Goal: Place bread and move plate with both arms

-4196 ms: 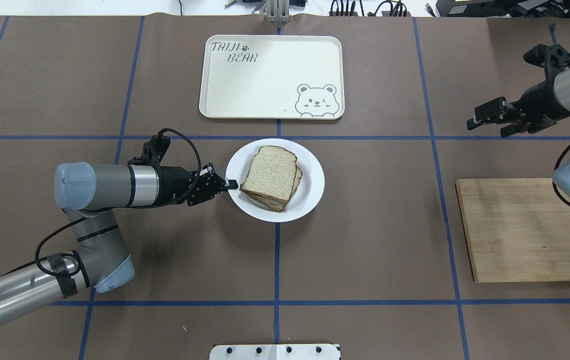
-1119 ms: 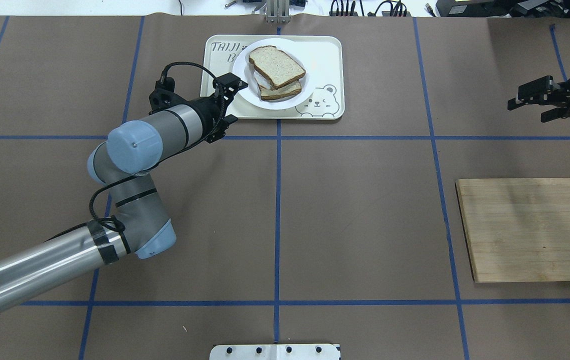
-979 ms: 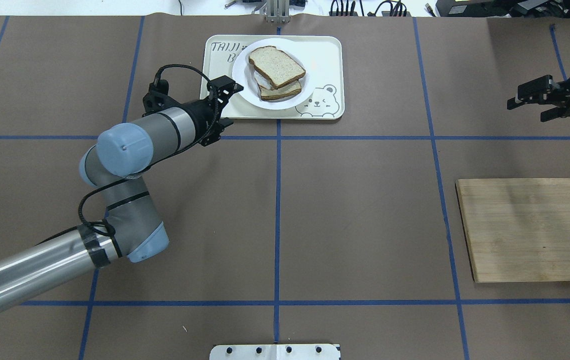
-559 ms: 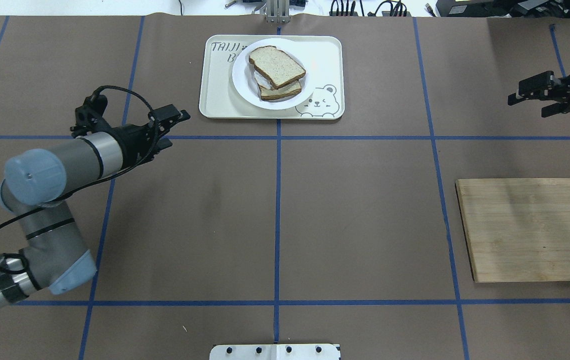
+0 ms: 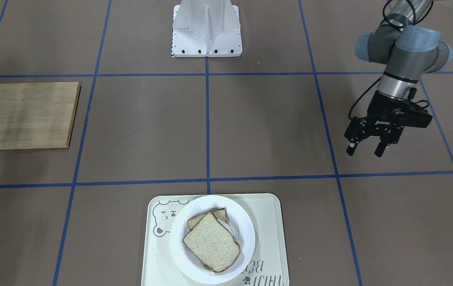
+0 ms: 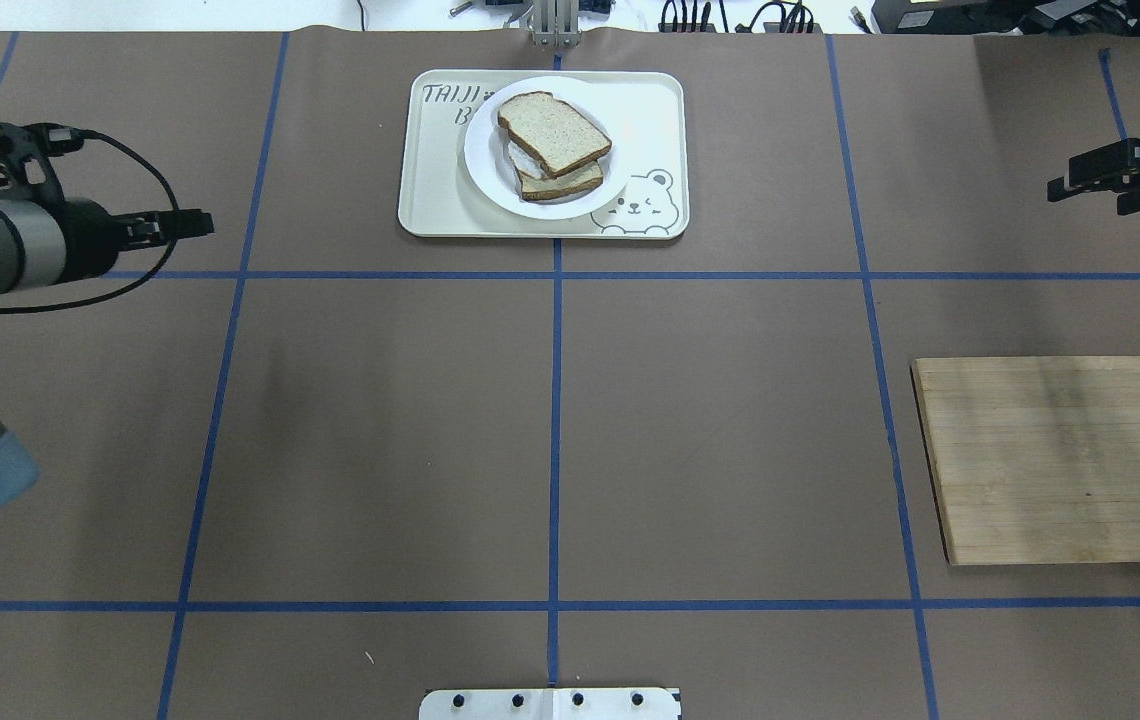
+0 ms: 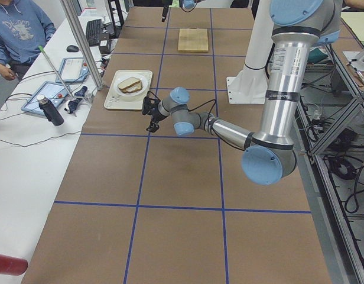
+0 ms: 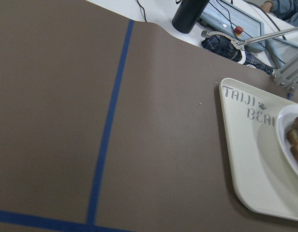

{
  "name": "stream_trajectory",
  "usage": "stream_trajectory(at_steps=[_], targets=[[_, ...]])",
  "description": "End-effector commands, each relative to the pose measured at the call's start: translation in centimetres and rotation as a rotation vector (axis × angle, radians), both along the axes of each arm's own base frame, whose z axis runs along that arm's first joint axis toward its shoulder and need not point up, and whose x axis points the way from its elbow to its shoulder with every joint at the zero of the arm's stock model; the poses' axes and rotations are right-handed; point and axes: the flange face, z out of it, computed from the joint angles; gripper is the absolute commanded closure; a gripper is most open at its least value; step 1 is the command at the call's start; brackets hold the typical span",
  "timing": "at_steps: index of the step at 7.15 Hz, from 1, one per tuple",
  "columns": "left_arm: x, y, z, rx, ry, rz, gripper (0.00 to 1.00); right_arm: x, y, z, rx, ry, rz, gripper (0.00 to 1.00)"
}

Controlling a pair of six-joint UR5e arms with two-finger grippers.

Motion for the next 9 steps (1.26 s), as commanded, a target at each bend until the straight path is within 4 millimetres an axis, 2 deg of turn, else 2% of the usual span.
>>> stream_trajectory(at_steps=[1, 2, 3, 4, 5, 6, 7, 8, 9], targets=[[-11.2, -2.1, 5.0, 0.071, -0.277, 0.26, 0.03, 3.0, -0.9, 2.4, 0.039, 0.135, -0.096, 0.0], [-16.9, -2.7, 6.3, -0.008, -0.263, 0.352, 0.03, 4.5, -1.4, 3.2, 0.076, 0.222, -0.156, 0.0], [-20.9, -2.7, 6.5, -0.073, -0.183, 0.42, 0.03, 6.3, -1.3, 3.9, 0.051, 0.253, -0.175, 0.0], [-22.5, -2.1, 6.5, -0.118, -0.144, 0.434, 0.03, 7.8, -1.0, 4.6, 0.041, 0.27, -0.206, 0.0], [-22.8, -1.8, 6.6, -0.184, -0.145, 0.434, 0.03, 8.8, -0.9, 4.9, 0.03, 0.275, -0.236, 0.0], [-22.9, -1.2, 7.2, -0.181, -0.163, 0.47, 0.02, 8.8, -0.4, 5.1, 0.012, 0.279, -0.253, 0.0], [-23.3, 1.2, 10.7, -0.227, -0.173, 0.497, 0.02, 9.0, 0.3, 5.3, 0.009, 0.279, -0.252, 0.0], [-23.2, 1.8, 11.2, -0.229, -0.173, 0.502, 0.02, 9.1, 0.8, 5.4, 0.006, 0.278, -0.253, 0.0], [-23.1, 1.3, 10.6, -0.229, -0.167, 0.496, 0.02, 9.0, 0.9, 5.1, 0.003, 0.278, -0.255, 0.0]])
